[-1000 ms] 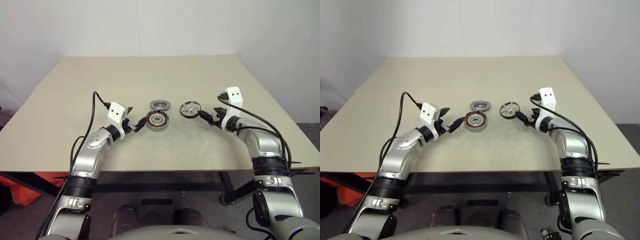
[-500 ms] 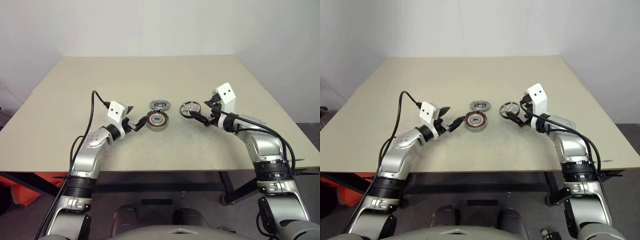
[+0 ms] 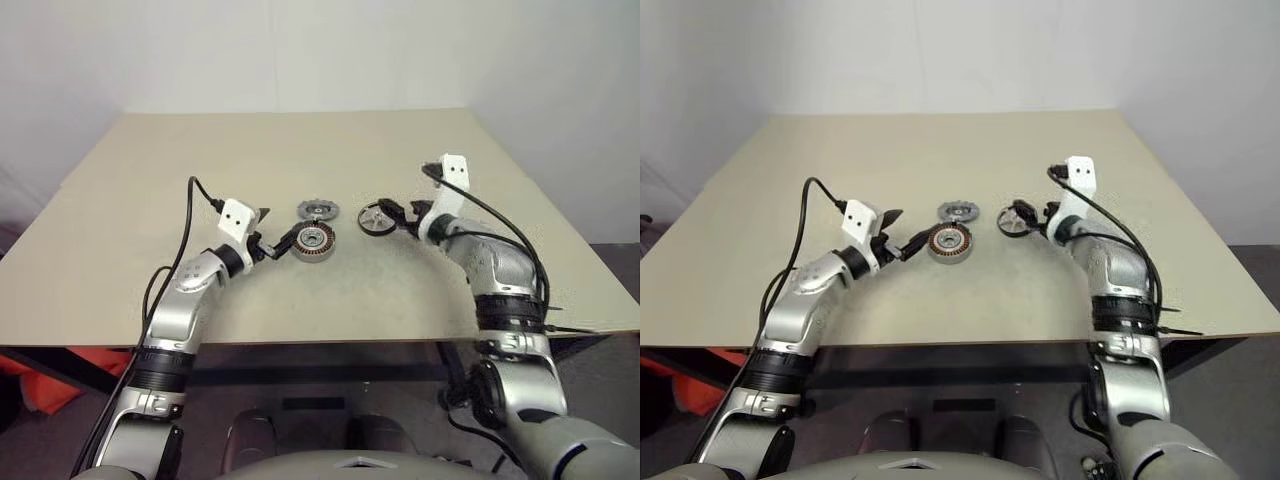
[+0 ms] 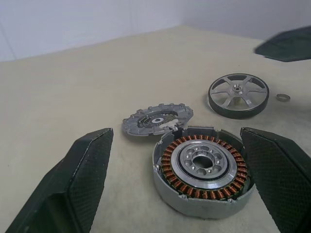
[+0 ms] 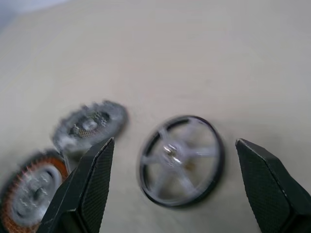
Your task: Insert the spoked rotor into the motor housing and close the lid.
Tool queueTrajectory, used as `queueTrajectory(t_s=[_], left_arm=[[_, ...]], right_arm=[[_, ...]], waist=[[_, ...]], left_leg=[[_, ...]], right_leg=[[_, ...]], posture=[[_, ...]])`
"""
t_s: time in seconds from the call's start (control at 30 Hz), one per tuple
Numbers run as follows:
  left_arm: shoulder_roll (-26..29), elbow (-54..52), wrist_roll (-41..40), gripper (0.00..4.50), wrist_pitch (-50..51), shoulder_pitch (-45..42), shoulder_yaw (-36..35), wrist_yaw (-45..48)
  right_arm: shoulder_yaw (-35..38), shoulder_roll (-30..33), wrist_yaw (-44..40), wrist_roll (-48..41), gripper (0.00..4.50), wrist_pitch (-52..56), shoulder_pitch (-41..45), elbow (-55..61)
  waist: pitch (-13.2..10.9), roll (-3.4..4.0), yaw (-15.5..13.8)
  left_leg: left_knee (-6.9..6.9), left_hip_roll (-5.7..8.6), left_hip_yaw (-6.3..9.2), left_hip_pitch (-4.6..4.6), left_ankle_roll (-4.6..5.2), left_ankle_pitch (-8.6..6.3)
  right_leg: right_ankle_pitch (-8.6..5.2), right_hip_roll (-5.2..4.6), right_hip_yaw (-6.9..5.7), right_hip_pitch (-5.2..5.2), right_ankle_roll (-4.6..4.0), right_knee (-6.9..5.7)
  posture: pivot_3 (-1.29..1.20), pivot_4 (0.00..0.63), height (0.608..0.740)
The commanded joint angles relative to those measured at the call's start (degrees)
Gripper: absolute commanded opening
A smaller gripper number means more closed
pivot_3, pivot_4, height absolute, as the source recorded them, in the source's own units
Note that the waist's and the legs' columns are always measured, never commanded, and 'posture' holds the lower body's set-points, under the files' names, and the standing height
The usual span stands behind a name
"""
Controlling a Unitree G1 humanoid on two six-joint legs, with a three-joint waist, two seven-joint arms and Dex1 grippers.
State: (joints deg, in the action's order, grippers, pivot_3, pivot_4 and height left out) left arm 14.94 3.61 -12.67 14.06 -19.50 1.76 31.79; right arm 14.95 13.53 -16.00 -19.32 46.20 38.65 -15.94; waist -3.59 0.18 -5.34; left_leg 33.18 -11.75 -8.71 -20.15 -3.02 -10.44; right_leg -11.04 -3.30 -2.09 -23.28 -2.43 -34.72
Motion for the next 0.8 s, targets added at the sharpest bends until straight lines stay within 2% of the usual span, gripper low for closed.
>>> queueTrajectory(t_s=[0.03, 0.3, 0.5, 0.7, 0.8], left_arm=[[0.39, -1.43, 0.26, 4.41, -1.40, -1.00, -0.30, -0.06], [0.71, -2.39, 0.76, 4.41, -1.67, 0.10, -0.19, -0.35], [0.56, -2.93, 1.29, 4.41, -1.83, 1.06, 0.26, -0.53], [0.36, -3.37, 1.99, 4.41, -1.86, 1.39, 0.80, -0.97], [0.49, -3.80, 2.00, 4.50, -1.74, 1.87, 0.78, -1.13]], right_arm=[[2.70, -1.20, 3.59, -1.74, 4.50, 1.87, 3.48, -3.08], [1.56, -0.82, 6.73, 0.39, 4.50, -0.49, 4.82, -9.33], [0.35, 0.06, 4.86, 0.27, 4.50, -1.35, 4.77, -8.82], [-5.34, 0.21, 2.05, 3.70, 4.50, -5.84, 3.26, -9.19], [-7.08, -0.08, 1.64, 5.21, 3.86, -7.88, 2.97, -10.38]], waist=[[0.00, 0.00, -0.14], [-0.01, 0.02, -0.09], [-0.01, 0.01, -0.09], [-0.01, 0.01, -0.09], [-0.01, 0.01, -0.08]], left_leg=[[0.00, 0.00, 0.00, -0.03, 0.00, 0.00], [-0.02, 0.01, 0.00, -0.04, -0.04, 0.02], [-0.02, 0.01, -0.01, -0.03, -0.03, 0.01], [-0.03, 0.00, -0.01, -0.03, -0.03, 0.01], [-0.03, -0.01, -0.01, -0.04, -0.03, 0.01]], right_leg=[[0.00, -0.01, 0.00, 0.00, 0.00, 0.01], [0.01, -0.01, 0.00, -0.03, -0.02, 0.00], [0.00, -0.01, 0.00, -0.02, -0.01, 0.00], [0.00, -0.01, 0.00, -0.03, 0.00, 0.00], [0.00, -0.01, 0.00, -0.03, 0.00, 0.00]], posture=[[0.00, 0.000, 0.740], [0.00, 0.000, 0.740], [0.00, 0.000, 0.740], [0.00, 0.000, 0.740], [0.00, 0.000, 0.740]])
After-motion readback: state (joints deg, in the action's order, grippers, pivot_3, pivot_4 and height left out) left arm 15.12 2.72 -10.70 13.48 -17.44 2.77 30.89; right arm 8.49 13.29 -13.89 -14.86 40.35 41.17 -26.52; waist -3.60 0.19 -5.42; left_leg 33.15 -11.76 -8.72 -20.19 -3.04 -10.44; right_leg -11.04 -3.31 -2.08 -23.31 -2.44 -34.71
